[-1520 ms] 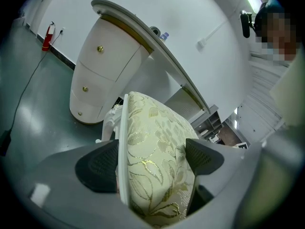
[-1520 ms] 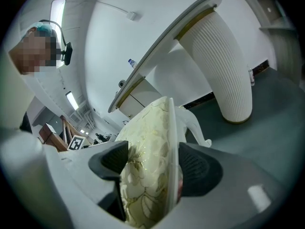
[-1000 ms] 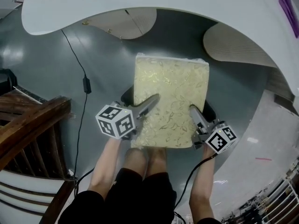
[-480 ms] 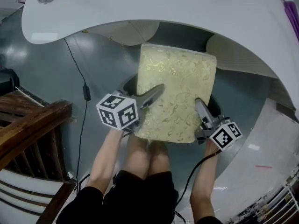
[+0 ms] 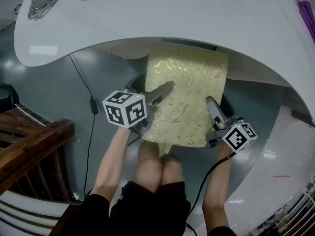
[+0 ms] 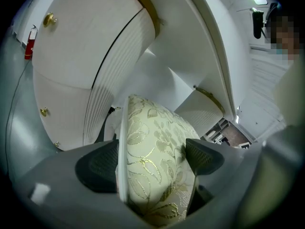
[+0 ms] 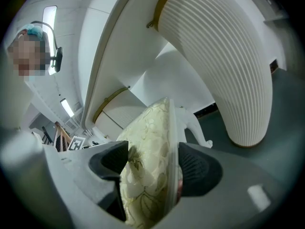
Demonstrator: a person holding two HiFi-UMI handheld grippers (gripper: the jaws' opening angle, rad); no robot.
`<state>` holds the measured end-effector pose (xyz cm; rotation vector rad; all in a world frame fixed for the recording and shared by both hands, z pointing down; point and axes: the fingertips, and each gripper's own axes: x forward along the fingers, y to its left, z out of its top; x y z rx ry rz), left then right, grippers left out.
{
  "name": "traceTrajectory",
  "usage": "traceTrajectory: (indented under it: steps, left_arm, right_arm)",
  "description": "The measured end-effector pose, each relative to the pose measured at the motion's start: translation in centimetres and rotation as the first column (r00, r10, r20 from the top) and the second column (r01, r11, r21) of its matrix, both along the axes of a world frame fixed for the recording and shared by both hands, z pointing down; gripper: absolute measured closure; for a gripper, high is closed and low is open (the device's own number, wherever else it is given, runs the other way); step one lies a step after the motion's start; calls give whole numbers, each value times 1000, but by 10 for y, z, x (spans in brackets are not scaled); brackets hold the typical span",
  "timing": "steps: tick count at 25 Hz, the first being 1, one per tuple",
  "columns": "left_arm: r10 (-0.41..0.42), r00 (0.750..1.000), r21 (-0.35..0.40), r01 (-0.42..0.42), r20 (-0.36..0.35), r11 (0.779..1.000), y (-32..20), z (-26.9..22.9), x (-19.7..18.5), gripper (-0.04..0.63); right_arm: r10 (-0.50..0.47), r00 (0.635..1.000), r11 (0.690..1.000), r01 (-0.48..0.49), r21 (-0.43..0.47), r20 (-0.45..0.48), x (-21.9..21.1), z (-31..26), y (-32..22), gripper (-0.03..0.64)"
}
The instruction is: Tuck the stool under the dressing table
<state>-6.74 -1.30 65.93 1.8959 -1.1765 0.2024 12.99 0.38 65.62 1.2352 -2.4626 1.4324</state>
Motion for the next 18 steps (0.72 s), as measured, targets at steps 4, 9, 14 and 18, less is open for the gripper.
traceTrajectory:
  steps: [4,9,14,18]
  left_arm:
    - [22,1000,11,-22,-8,1000,-4,-3,3,141]
    - [40,999,13,-40,-10,999,-7,1,4,140]
    - [65,998,26,-65,-6,998,-13,-12,6,140]
    - [63,998,7,-63,-2,998,-39,20,2,140]
  right_arm:
    - [20,1000,1000,-20,12,-9,2,-4,0,285]
    - [43,999,999,-42,12,-17,3,-2,2,285]
    - [63,998,998,-63,16,-18,2,-15,1,285]
    - [61,998,998,-61,2,-15,-1,18,-26,285]
